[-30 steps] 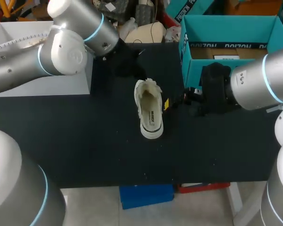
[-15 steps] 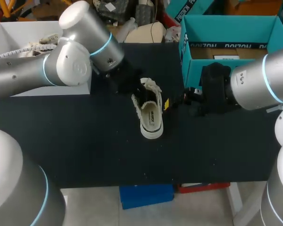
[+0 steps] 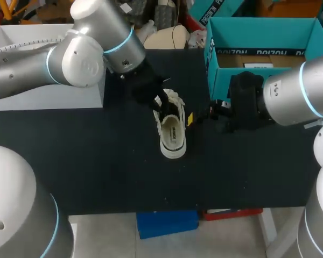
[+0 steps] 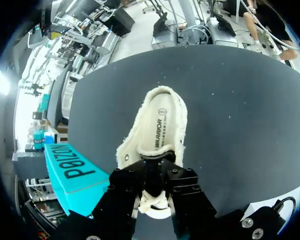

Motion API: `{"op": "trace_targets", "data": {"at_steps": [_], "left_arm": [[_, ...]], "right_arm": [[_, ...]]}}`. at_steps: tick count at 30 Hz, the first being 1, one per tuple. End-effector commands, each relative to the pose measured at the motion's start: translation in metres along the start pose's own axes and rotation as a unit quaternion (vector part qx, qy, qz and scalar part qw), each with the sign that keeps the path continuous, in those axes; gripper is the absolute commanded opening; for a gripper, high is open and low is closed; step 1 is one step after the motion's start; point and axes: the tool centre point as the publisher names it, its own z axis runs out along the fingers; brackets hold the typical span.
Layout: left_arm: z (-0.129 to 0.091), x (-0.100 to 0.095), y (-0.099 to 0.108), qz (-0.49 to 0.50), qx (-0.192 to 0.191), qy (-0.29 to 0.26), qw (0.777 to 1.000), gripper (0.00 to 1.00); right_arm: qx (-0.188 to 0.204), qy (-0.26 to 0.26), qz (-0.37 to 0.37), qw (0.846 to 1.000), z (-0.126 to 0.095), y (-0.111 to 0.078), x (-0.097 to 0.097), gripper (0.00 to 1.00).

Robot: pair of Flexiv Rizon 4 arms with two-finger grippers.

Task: Take the shoe out of the shoebox, open the shoe tongue, remove and reinsert the insole, then place the shoe into the shoebox

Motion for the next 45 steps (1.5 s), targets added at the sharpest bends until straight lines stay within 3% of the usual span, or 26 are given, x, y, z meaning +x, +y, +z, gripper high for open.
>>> {"op": "trace_targets", "data": {"at_steps": [1,11,12,13,14,21,23,24,25,41,45], "left_arm": [[-0.026,0.006,-0.004,0.021,-0.018,0.057,0.998,0.43],[-0.021,0.020,-0.009,0.027,-0.018,0.067,0.997,0.48],[-0.022,0.021,-0.010,0.026,-0.017,0.067,0.997,0.65],[-0.024,0.024,-0.011,0.003,-0.005,0.050,0.999,0.96],[-0.028,0.026,-0.013,-0.033,0.026,0.008,0.999,1.00],[-0.059,0.056,-0.021,-0.186,0.047,-0.097,0.976,1.00],[-0.072,0.062,-0.029,-0.249,0.081,-0.184,0.947,1.00],[-0.076,0.066,-0.033,-0.258,0.064,-0.187,0.946,1.00],[-0.082,0.069,-0.039,-0.271,0.076,-0.213,0.936,1.00],[-0.082,0.069,-0.039,-0.271,0.076,-0.213,0.936,1.00],[-0.102,0.077,-0.045,-0.336,0.083,-0.183,0.920,1.00]], "right_arm": [[0.000,-0.002,0.000,1.000,0.001,0.000,0.001,1.00],[0.000,-0.002,0.000,1.000,0.001,0.000,0.001,1.00],[0.000,-0.002,0.000,1.000,0.001,0.000,0.001,1.00],[0.000,-0.002,0.000,1.000,0.001,0.000,0.001,1.00],[0.000,-0.002,0.000,1.000,0.001,0.000,0.001,1.00],[0.000,-0.002,0.000,1.000,0.001,0.000,0.001,1.00],[0.000,-0.002,0.000,1.000,0.001,0.000,0.001,1.00],[0.000,-0.002,0.000,1.000,0.001,0.000,0.001,1.00],[0.000,-0.002,0.000,1.000,0.001,0.000,0.001,1.00],[0.000,-0.002,0.000,1.000,0.001,0.000,0.001,1.00],[0.000,-0.002,0.000,1.000,0.001,0.000,0.001,1.00]]}}
